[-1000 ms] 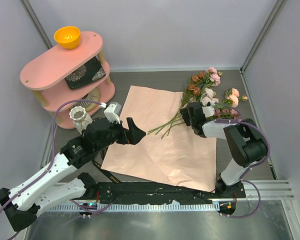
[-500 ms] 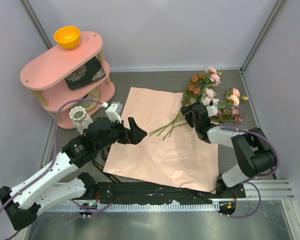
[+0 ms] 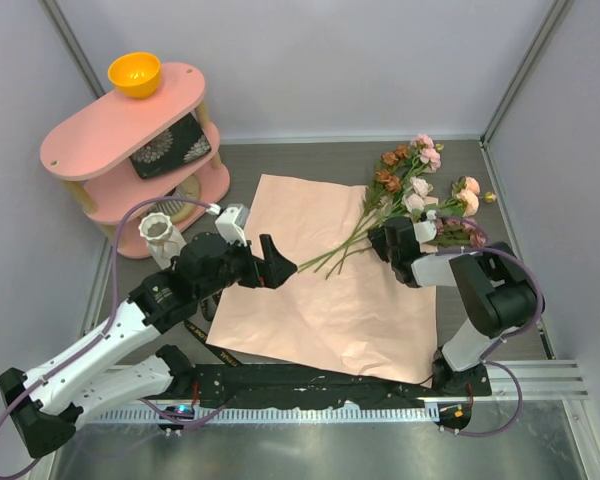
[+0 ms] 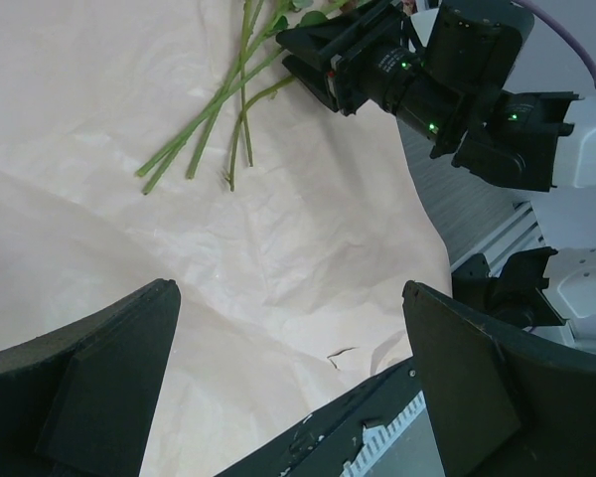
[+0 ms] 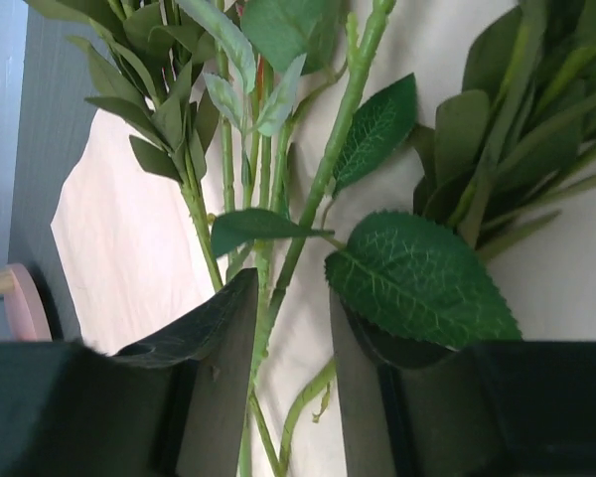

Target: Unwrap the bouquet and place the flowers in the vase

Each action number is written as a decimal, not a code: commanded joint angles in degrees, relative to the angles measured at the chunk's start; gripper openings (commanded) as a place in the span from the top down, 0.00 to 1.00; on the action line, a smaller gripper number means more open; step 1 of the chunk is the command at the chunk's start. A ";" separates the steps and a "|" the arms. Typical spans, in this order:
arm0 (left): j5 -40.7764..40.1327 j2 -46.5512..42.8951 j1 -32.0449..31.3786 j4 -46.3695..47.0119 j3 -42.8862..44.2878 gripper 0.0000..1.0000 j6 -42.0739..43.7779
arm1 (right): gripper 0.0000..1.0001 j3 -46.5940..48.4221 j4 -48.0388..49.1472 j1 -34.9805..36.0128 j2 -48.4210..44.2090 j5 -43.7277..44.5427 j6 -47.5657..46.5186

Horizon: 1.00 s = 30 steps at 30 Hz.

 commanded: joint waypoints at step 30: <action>16.25 0.15 1.76 3.71 7.60 0.00 -1.87 | 0.99 10.24 13.50 7.25 -22.87 -56.03 -42.90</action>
